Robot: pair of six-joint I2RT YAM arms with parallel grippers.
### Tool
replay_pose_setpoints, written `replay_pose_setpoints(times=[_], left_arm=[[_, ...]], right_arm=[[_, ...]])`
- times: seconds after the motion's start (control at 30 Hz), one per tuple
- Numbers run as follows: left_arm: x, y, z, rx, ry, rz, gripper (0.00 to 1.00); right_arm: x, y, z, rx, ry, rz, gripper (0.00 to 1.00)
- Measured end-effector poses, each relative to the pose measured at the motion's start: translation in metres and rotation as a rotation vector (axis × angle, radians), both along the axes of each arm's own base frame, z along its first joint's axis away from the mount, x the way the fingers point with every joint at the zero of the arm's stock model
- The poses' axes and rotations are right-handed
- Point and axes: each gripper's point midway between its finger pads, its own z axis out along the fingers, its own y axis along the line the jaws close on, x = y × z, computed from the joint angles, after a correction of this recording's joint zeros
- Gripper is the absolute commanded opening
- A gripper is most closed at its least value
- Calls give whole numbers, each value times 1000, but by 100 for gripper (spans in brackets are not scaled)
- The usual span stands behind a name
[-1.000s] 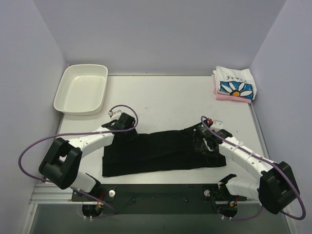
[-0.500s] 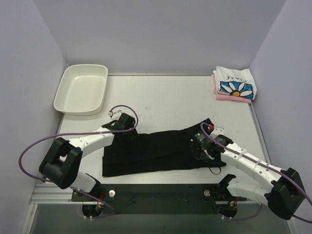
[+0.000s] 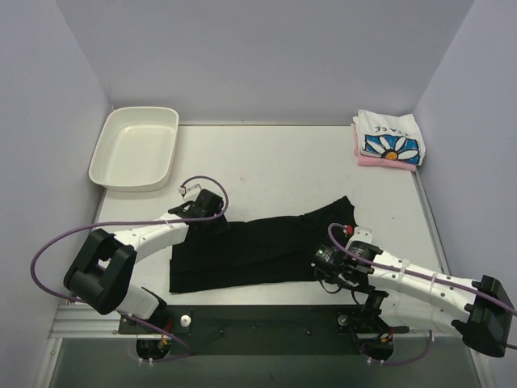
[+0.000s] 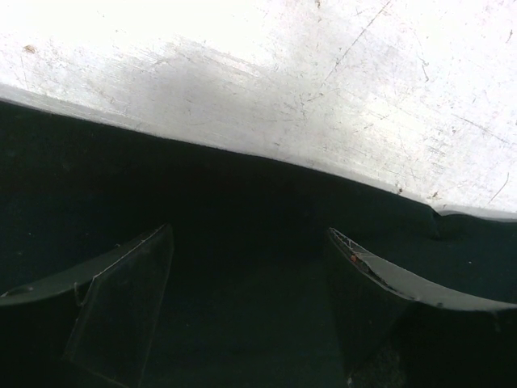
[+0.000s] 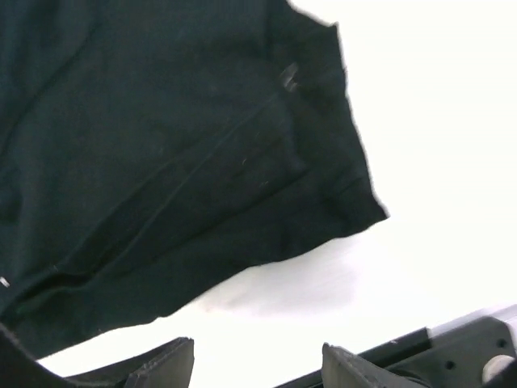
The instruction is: Fold and stack the t-shirts
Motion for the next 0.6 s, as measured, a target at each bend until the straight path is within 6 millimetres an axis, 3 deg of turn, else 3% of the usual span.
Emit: replay_pose_setpoints(times=[0.1,0.27,0.37,0.6], left_arm=[[0,0,1,-2,-1,0,84],[0,-1,3,-5,-7,1,84],[1,-1,6,-11,-14,1,83],[0,-1,7,-12,-16,2,84]], right_arm=[[14,-3,18,-26,-74,-28,67],[59,-7,53,-79,-172,-123,68],[76,-18,47,-167,-147,-151,68],[90,-26,17,-258,-53,-152,67]])
